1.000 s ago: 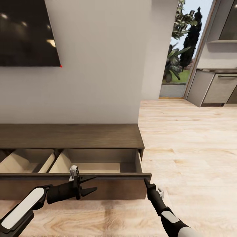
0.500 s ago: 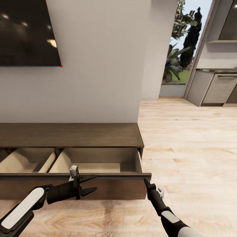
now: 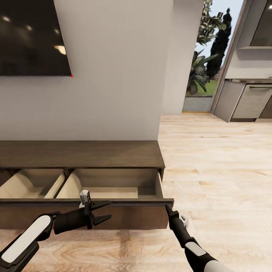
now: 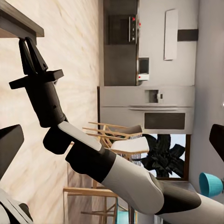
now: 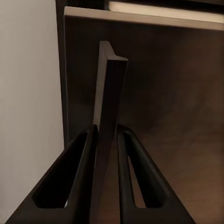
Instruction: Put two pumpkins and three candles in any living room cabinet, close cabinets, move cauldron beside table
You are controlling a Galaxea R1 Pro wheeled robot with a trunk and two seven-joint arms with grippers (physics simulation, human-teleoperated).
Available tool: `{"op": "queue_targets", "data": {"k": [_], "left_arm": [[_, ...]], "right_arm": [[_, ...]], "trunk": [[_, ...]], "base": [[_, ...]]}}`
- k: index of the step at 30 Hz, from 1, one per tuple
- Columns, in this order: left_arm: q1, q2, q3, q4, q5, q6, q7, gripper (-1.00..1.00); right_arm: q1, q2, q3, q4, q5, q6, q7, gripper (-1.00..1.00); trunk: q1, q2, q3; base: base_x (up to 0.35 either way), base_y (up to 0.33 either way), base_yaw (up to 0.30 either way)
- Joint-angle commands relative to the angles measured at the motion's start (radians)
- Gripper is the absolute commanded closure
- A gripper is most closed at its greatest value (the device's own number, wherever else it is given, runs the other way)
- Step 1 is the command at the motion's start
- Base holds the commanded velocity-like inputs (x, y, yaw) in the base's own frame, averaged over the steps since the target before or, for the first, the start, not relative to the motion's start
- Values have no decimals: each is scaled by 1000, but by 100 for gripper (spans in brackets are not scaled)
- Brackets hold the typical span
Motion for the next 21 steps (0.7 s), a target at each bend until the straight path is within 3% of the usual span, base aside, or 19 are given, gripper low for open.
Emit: {"op": "queue_targets", "data": {"k": [1,21], "left_arm": [[-1,1,-2,0,-6,0,-9,-100],[-1,1,-3,0,-5,0,-9,-100]], "right_arm": [[0,0,-6,3,-4,7,6,100],[0,0,-6,3,-4,7,6,100]], "trunk": [[0,0,-1],[0,0,-1]], "base": [[-97,0,0],[-30,0,0]]}}
